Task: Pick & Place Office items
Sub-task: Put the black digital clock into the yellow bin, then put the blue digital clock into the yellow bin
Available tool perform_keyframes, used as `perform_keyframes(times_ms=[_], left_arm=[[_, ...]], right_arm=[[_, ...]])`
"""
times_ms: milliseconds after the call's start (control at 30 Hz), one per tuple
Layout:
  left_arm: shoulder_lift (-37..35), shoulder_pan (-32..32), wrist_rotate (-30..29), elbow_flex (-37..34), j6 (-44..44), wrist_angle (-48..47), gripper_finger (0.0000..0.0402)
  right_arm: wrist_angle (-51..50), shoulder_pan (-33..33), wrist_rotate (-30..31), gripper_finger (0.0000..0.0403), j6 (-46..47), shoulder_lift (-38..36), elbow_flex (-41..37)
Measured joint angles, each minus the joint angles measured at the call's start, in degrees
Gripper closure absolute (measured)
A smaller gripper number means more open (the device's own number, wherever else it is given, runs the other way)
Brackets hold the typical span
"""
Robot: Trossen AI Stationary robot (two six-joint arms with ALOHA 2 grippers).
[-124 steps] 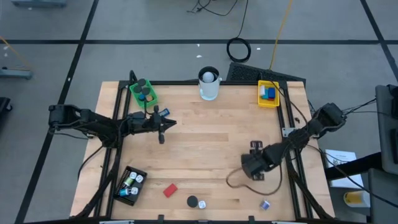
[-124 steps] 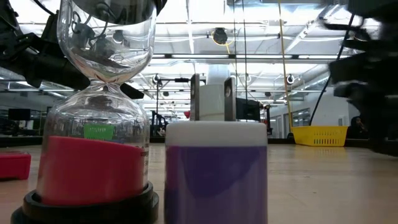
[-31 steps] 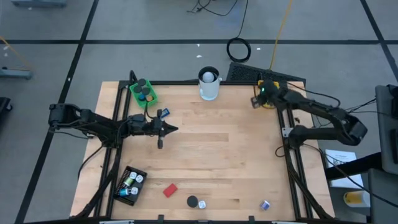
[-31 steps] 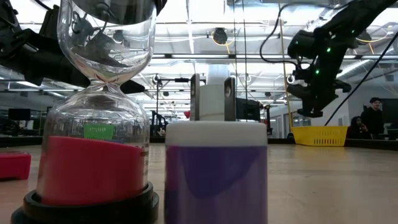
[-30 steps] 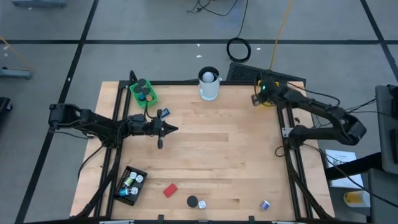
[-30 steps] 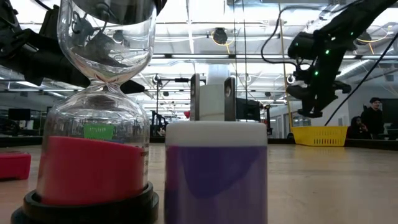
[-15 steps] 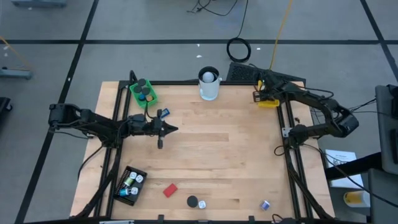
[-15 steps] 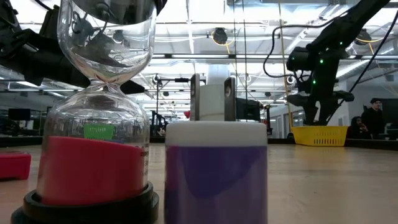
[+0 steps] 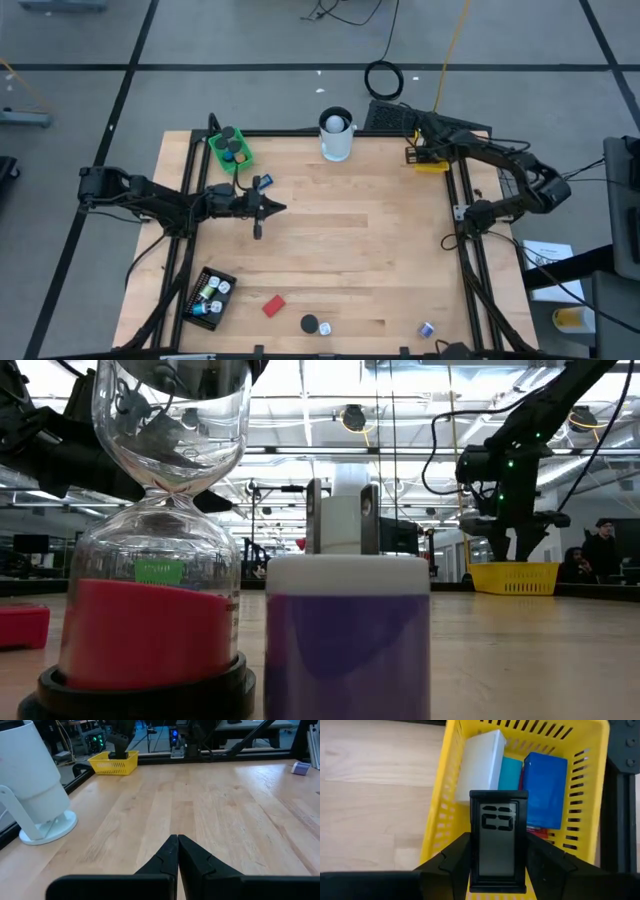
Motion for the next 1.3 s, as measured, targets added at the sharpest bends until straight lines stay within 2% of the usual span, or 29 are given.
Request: perform_keyframes(times_ms=[467,633,1100,1300], left_arm=[[0.00,-0.02,0.00,0.00,0.11,-0.44,0.0392],[0.00,-0.02,0.00,0.00,0.09,-0.43,0.0392],[0.00,-0.02,0.00,0.00,0.20,-0.44,0.0392],[0.00,-0.02,0.01,0.00,0.22,-0.44,0.0392]], right_arm=[[0.03,-1.41,-4.87,0.0247,-0.33,3.73,0.24],[-0.04,-1.75,-7.55,0.0227,-0.85,3.71,0.24],[-1.33,-2.47,-7.66,0.0177,-2.71,3.71,0.24],[-1.37,-2.30,-7.59,0.0188,-5.16,1.45,0.22]])
